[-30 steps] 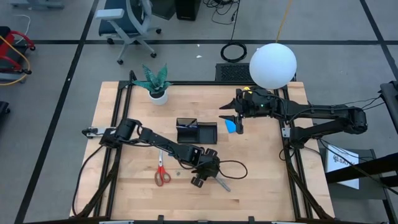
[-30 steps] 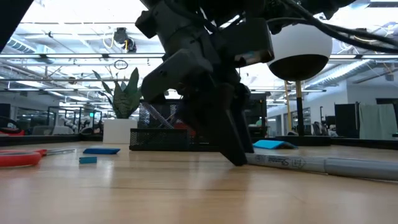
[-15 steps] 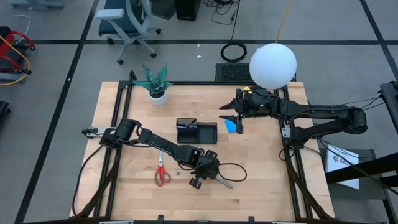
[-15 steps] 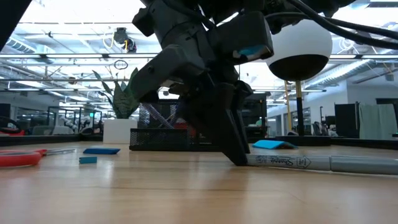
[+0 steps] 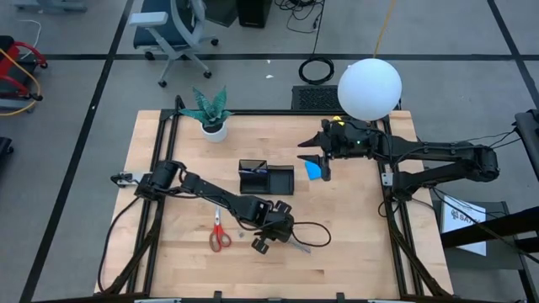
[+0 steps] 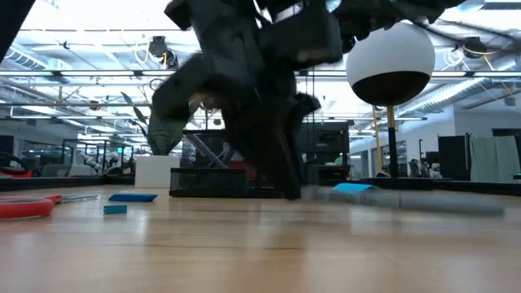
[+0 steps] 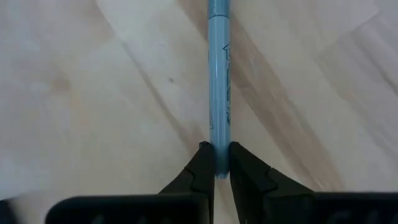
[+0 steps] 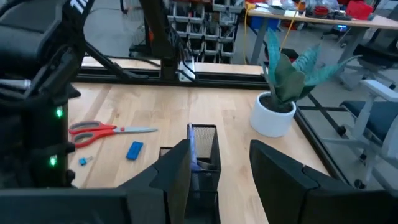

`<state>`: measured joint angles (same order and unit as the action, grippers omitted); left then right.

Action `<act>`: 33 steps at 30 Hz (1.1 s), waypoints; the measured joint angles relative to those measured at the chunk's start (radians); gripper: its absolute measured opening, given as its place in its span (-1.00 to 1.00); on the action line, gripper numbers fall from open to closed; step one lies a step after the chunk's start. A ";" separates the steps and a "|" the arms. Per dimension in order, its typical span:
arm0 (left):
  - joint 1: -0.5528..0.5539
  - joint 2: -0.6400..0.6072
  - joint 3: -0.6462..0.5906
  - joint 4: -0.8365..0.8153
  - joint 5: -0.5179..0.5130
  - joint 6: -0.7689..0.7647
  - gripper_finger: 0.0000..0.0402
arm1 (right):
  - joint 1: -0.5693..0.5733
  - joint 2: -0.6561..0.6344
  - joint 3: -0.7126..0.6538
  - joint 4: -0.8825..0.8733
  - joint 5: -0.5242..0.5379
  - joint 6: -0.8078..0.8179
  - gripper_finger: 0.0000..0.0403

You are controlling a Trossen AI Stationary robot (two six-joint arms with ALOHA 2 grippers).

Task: Pick and place office supplies into organizer
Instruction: Put the gray marker into the black desk organizer

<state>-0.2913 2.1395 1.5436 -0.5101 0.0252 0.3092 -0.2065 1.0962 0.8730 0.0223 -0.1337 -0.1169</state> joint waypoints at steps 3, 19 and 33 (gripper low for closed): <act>-0.016 -0.029 0.000 -0.028 -0.052 -0.006 -0.83 | 0.020 -0.019 0.000 0.002 -0.001 -0.001 -0.23; -0.069 -0.192 0.003 -0.006 -0.320 -0.137 -0.99 | 0.230 -0.145 0.000 0.047 0.001 -0.114 -0.23; -0.068 -0.209 0.004 -0.121 -0.290 -0.216 -0.98 | 0.351 -0.161 -0.001 -0.067 0.149 -0.055 -0.23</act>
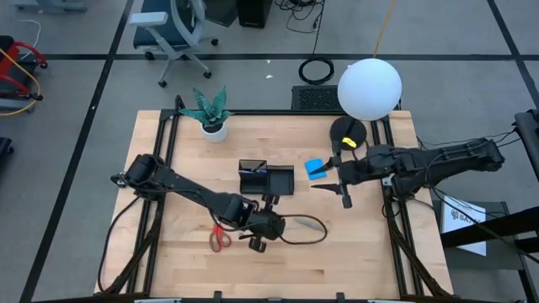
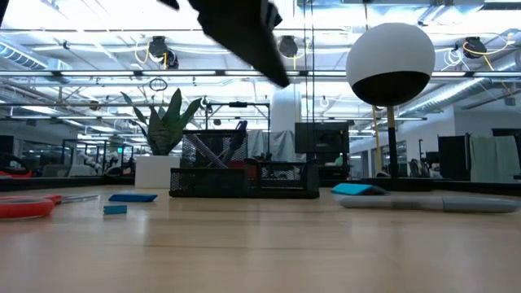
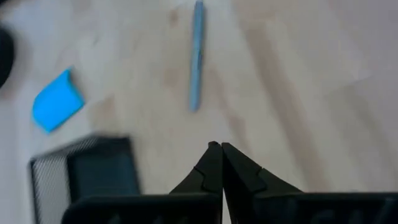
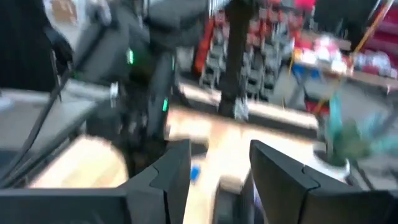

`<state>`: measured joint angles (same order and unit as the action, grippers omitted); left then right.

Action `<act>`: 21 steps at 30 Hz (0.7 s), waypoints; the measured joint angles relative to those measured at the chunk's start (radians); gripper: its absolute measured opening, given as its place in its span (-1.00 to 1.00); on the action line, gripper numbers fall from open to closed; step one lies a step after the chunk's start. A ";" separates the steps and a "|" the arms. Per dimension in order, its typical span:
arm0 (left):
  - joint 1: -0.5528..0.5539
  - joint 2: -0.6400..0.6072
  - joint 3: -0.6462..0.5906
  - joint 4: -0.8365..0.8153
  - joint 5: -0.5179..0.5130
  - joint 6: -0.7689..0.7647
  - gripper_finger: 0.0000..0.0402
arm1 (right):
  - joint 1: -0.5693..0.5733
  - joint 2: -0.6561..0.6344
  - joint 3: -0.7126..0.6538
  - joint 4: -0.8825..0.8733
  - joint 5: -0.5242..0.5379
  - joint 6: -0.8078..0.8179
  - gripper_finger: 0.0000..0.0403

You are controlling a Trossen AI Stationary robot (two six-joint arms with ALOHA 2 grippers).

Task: Pick and place office supplies into organizer
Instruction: Put the gray marker into the black desk organizer

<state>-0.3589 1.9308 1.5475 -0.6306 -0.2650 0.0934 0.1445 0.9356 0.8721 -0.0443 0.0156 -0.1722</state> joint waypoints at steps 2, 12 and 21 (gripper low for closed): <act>0.001 -0.004 0.000 -0.043 -0.045 -0.025 -0.92 | 0.003 0.000 0.000 -0.026 0.035 0.007 -0.23; -0.011 -0.168 0.000 -0.123 -0.268 -0.143 -0.80 | 0.003 -0.003 0.013 -0.234 0.167 0.115 -0.23; -0.043 -0.431 -0.190 0.115 -0.359 -0.057 -0.92 | 0.003 0.057 0.059 -0.518 0.171 0.270 -0.23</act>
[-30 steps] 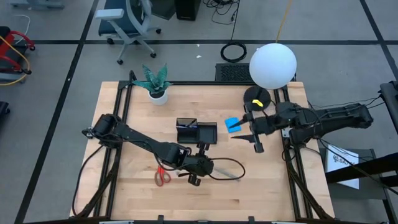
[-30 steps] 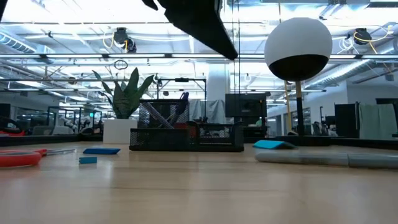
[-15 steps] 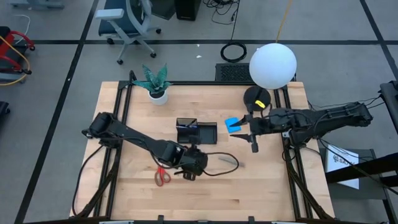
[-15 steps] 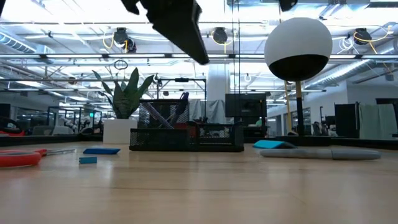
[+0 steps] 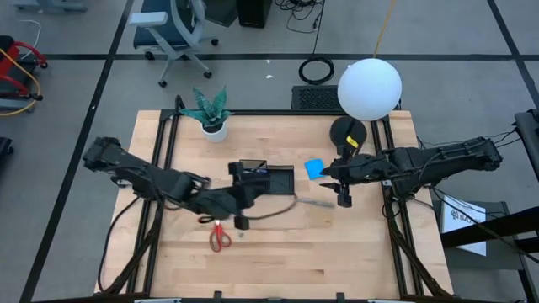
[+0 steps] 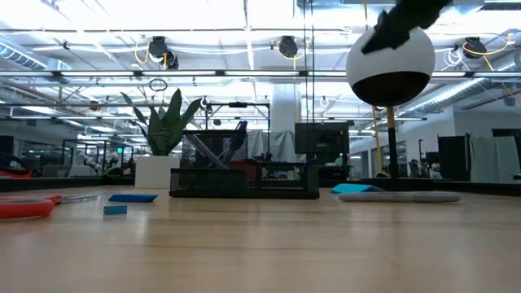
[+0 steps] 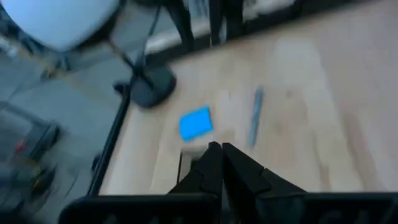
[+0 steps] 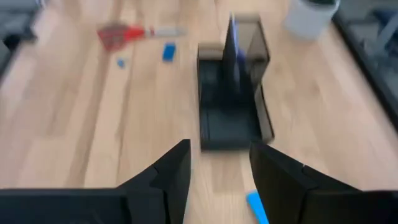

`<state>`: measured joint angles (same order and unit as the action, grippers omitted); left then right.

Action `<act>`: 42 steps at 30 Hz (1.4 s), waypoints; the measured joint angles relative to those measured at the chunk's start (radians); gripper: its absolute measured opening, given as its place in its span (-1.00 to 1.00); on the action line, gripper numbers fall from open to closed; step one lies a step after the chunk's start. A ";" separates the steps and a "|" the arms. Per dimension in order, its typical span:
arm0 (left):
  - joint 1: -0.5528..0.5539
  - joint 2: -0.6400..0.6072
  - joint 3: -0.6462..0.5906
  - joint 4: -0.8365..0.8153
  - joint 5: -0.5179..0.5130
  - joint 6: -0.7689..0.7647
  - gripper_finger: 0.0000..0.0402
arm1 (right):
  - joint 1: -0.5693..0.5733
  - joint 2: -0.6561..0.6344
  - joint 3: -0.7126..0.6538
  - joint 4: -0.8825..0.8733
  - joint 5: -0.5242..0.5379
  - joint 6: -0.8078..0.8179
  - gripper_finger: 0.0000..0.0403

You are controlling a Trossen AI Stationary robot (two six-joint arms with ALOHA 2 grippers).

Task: Pick and place office supplies into organizer
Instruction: Put the gray marker into the black desk organizer

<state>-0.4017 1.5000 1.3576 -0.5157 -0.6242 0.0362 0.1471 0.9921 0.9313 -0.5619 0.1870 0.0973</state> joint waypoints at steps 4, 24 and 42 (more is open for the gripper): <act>0.010 -0.156 -0.188 0.165 0.047 0.032 -0.97 | -0.002 0.054 0.000 -0.096 -0.014 0.049 -0.23; 0.047 -0.612 -0.635 0.554 0.082 -0.011 -0.67 | -0.079 0.450 0.000 -0.276 0.021 -0.082 -0.23; 0.047 -0.610 -0.635 0.565 0.084 -0.016 -0.67 | -0.287 0.463 -0.028 -0.176 -0.162 -0.295 -0.23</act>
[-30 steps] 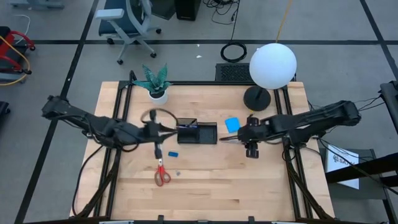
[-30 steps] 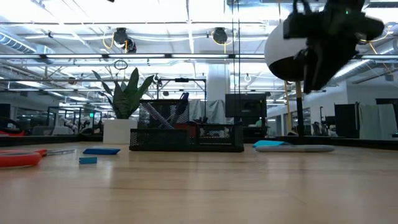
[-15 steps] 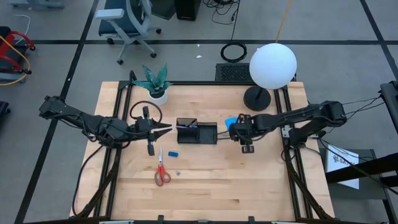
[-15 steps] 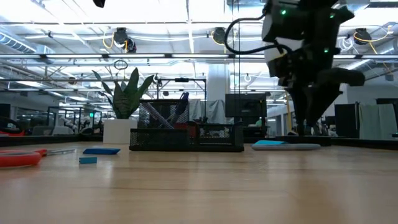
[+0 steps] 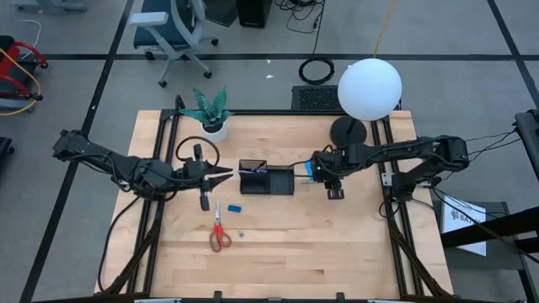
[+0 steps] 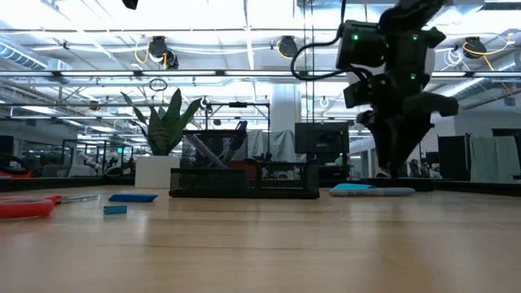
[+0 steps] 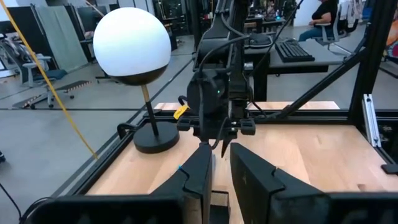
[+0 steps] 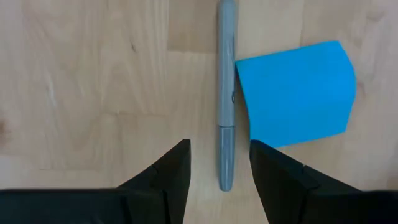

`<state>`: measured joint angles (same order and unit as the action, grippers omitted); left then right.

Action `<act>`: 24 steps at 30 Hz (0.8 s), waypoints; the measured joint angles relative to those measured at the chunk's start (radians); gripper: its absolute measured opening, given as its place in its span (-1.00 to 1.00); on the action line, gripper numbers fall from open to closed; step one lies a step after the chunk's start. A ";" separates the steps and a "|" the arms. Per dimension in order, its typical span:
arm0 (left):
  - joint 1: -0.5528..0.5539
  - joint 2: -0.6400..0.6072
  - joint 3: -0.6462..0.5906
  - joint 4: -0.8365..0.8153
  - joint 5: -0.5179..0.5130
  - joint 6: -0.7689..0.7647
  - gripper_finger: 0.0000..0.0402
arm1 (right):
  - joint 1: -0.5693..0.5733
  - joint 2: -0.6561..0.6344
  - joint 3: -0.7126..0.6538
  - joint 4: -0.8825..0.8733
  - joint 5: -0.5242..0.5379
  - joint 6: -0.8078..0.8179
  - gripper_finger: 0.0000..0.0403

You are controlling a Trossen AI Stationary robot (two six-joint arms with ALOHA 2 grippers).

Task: Pick and place office supplies into organizer
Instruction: Put the gray marker into the black desk organizer

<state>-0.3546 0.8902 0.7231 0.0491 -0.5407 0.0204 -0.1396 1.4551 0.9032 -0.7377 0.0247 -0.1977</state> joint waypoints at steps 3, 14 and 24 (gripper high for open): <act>0.000 0.000 0.000 0.001 0.000 0.000 -0.67 | -0.019 0.000 -0.034 0.033 -0.001 -0.019 -0.23; 0.000 0.000 0.000 0.007 0.000 0.000 -0.67 | -0.072 -0.004 -0.204 0.193 -0.062 -0.042 -0.23; 0.000 0.000 0.000 0.007 0.000 0.000 -0.67 | -0.068 -0.003 -0.239 0.212 -0.084 0.026 -0.76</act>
<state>-0.3546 0.8902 0.7231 0.0565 -0.5407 0.0208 -0.2081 1.4518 0.6643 -0.5261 -0.0591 -0.1713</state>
